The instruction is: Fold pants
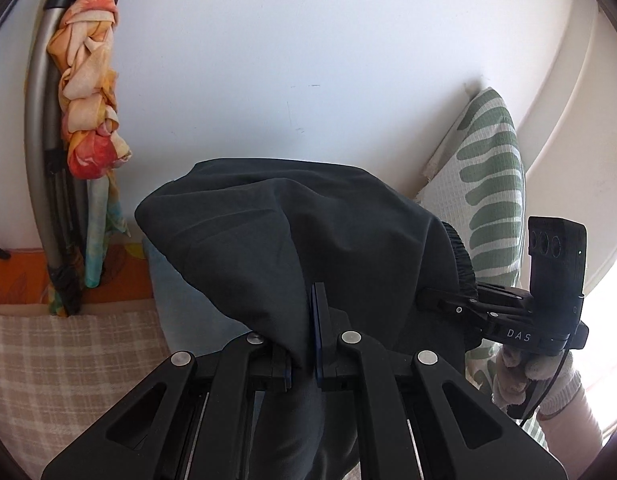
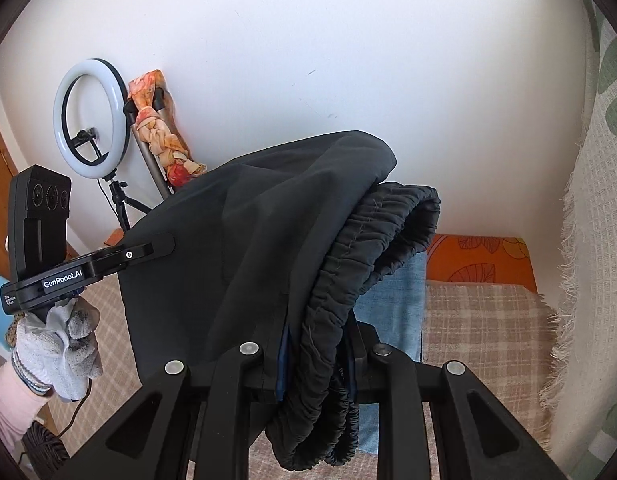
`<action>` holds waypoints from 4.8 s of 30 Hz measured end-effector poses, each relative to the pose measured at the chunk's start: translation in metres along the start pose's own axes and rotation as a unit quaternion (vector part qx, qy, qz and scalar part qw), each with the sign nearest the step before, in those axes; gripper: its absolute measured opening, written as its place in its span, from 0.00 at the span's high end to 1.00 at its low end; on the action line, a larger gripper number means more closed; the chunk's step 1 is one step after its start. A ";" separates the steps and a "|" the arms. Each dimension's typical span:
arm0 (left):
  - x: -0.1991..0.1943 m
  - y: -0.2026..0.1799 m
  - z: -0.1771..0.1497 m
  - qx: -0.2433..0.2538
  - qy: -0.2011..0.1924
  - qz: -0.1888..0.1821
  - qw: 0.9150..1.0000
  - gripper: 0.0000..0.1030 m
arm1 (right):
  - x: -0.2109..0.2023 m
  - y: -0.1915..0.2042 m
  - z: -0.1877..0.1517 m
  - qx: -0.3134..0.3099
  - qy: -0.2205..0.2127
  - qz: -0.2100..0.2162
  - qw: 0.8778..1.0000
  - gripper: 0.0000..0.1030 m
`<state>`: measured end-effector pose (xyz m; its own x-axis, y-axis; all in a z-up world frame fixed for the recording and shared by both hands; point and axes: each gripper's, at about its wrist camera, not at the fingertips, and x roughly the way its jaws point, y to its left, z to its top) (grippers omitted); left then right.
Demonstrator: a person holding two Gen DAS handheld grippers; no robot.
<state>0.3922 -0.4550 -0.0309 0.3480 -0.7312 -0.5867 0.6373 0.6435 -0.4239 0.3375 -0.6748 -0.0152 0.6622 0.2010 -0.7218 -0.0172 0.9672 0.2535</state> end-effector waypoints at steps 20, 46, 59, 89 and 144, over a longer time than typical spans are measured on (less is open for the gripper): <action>-0.031 0.034 -0.030 -0.009 0.028 0.068 0.997 0.56 | 0.013 -0.015 -0.023 0.003 0.017 -0.150 0.989 0.32; -0.140 -0.040 -0.120 0.092 -0.003 0.086 0.992 0.19 | -0.086 0.093 -0.125 -0.003 -0.077 -0.217 0.973 0.00; -0.182 -0.045 -0.183 0.081 -0.012 0.136 0.987 0.19 | -0.112 0.152 -0.187 0.024 -0.101 -0.217 0.971 0.00; -0.228 -0.059 -0.257 0.058 -0.030 0.196 0.978 0.11 | -0.123 0.196 -0.230 0.036 -0.119 -0.233 0.964 0.00; -0.236 -0.067 -0.260 0.054 -0.039 0.204 0.977 0.10 | -0.129 0.196 -0.228 0.038 -0.127 -0.231 0.964 0.00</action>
<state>0.0885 -0.2669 -0.0437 0.6365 -0.4364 -0.6359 0.5025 0.8602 -0.0873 0.0778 -0.4756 -0.0195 0.7481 -0.3018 -0.5910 0.3721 0.9282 -0.0030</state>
